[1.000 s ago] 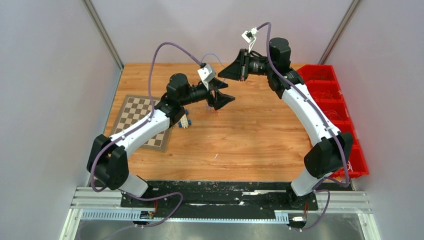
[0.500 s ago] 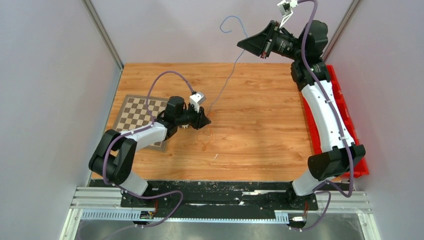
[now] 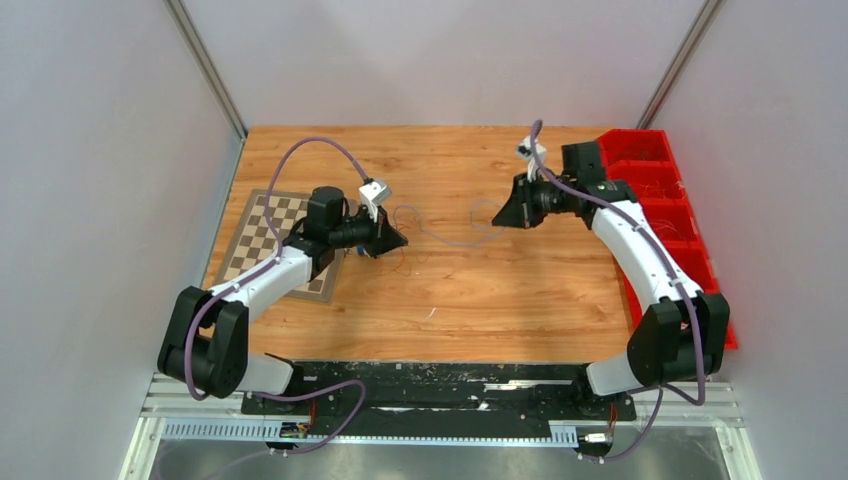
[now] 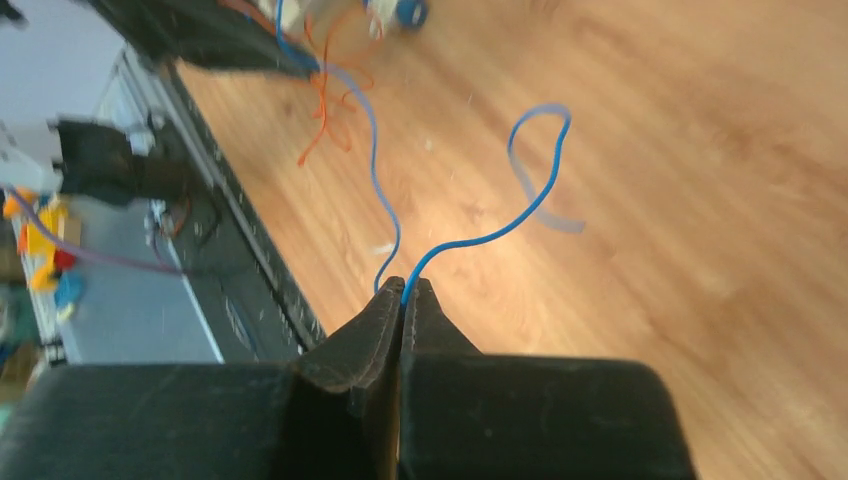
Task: Untangle the cables
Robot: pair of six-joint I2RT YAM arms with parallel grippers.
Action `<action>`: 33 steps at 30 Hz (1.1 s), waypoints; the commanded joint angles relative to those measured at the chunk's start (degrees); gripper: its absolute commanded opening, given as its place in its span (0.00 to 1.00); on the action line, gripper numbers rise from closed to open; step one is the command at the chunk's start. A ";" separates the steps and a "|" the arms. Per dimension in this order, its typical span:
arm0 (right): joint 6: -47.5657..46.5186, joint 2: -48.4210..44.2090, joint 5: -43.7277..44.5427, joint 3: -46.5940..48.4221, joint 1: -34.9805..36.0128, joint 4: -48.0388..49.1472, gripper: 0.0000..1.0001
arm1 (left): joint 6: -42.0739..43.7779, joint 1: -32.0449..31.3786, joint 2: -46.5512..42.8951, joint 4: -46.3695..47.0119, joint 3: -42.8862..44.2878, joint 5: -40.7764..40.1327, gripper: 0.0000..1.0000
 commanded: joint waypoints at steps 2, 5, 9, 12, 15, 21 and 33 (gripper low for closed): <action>-12.80 0.01 -2.79 2.06 6.95 -4.58 0.00 | -0.90 -3.17 1.81 -1.03 5.75 7.95 0.00; -14.41 2.05 -3.42 4.81 10.91 -3.09 0.02 | -0.48 -4.86 2.37 -0.54 7.85 9.76 0.00; -12.23 5.58 -6.44 8.15 13.60 -0.81 0.11 | -0.33 -6.12 2.77 1.35 8.74 13.00 0.00; -9.12 7.53 -8.22 9.58 14.20 1.37 0.21 | 0.79 -6.84 1.26 4.15 8.01 16.01 0.00; -7.30 9.27 -9.59 11.16 14.16 2.14 0.33 | 4.23 -8.02 -0.54 4.15 7.70 17.11 0.00; -6.09 10.53 -11.76 12.47 15.03 3.19 0.45 | 10.69 -9.70 -2.37 -0.10 8.26 18.12 0.00; -10.34 10.92 -8.72 10.70 19.82 5.85 0.66 | 14.59 -11.24 -3.20 -5.72 9.67 21.43 0.00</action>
